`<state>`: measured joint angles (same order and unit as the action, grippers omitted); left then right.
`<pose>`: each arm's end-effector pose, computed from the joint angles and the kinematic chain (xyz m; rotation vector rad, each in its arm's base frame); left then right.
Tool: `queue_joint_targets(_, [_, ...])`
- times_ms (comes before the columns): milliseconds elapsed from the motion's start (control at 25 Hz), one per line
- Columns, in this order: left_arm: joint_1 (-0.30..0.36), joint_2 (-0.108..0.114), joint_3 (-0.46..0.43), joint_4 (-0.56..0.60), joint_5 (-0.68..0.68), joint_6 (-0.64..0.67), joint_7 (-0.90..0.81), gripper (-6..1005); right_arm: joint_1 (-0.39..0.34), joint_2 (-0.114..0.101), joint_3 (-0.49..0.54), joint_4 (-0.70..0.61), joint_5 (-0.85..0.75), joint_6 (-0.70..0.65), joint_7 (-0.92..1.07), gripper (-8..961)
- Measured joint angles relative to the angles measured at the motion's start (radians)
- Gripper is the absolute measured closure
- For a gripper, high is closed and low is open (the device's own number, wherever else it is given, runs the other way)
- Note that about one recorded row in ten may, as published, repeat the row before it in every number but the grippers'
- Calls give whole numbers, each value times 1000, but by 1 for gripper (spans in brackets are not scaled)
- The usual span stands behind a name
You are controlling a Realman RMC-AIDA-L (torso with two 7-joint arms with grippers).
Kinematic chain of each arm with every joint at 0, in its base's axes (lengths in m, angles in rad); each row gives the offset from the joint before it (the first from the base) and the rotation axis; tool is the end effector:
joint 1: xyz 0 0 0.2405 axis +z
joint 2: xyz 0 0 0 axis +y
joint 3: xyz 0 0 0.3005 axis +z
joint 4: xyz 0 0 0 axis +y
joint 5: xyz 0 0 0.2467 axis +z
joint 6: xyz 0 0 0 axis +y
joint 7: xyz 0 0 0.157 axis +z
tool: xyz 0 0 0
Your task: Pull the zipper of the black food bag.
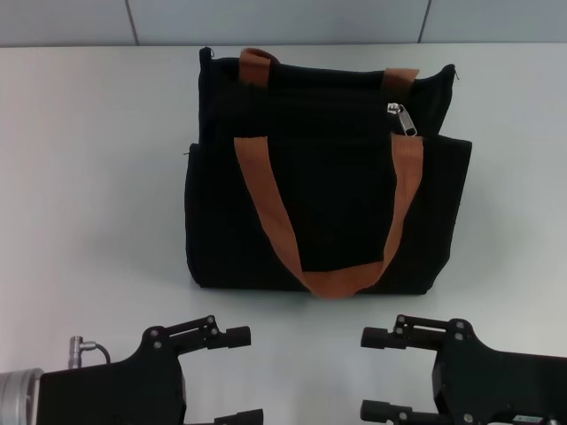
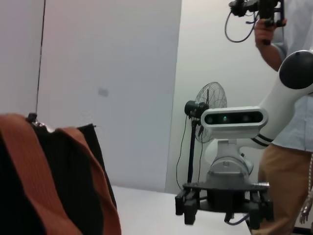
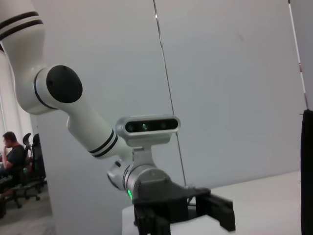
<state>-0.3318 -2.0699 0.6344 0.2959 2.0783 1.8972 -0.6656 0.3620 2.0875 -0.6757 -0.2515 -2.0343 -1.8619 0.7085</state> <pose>-0.3519 0.2245 -0.0793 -2.8227 -0.1912 -1.1176 0.3386 0.2305 -0.0960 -2.8325 0.2676 1.1644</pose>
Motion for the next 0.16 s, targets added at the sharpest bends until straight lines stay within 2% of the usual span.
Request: queue_joint_targets(160, [11,0,-2,-9,-1,-14,2,227,14,0,0,52,33,6,-49,279])
